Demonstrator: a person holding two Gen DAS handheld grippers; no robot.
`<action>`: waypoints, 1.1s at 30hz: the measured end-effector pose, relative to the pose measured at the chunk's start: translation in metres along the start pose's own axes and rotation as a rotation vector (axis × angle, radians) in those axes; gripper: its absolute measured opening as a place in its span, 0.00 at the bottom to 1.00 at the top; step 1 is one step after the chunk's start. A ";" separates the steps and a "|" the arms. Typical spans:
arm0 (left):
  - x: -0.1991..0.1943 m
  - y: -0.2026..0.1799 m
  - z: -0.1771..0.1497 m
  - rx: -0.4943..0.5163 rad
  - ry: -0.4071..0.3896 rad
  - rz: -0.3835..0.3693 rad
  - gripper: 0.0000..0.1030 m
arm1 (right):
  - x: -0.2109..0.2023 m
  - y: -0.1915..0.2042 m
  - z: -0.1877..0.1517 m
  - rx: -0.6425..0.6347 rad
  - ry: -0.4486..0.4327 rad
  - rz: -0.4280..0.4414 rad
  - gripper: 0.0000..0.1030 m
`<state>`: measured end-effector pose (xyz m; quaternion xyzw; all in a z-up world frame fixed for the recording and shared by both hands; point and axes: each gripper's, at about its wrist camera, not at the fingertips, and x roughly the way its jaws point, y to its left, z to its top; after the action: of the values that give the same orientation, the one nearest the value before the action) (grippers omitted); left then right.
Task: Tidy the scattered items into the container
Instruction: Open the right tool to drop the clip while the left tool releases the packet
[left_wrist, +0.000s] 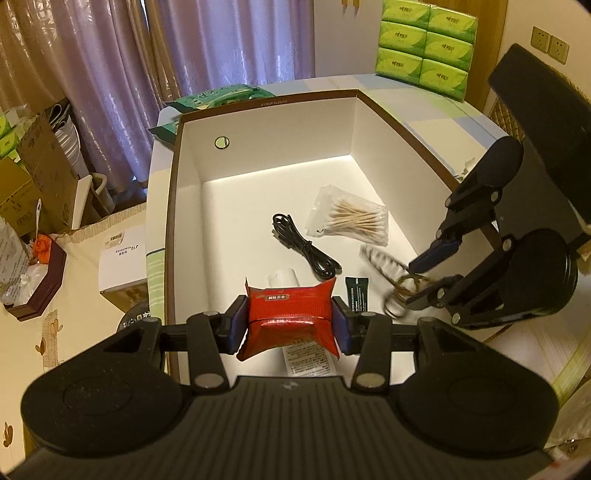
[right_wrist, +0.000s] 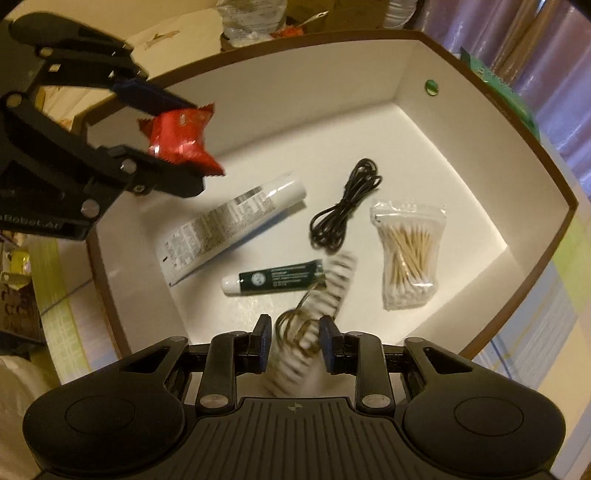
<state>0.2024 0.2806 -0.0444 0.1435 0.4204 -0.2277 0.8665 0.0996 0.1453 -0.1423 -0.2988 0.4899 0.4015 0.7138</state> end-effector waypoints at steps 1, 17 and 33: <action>0.000 0.000 0.000 0.002 0.003 -0.001 0.40 | -0.002 0.000 0.001 0.002 -0.009 0.006 0.39; 0.011 0.004 -0.001 0.001 0.116 0.011 0.49 | -0.021 -0.005 0.002 0.065 -0.104 -0.008 0.79; 0.005 0.001 0.001 -0.029 0.134 0.036 0.80 | -0.036 -0.005 -0.004 0.087 -0.166 -0.037 0.96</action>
<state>0.2058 0.2800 -0.0475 0.1535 0.4781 -0.1958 0.8423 0.0950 0.1294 -0.1099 -0.2425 0.4405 0.3899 0.7715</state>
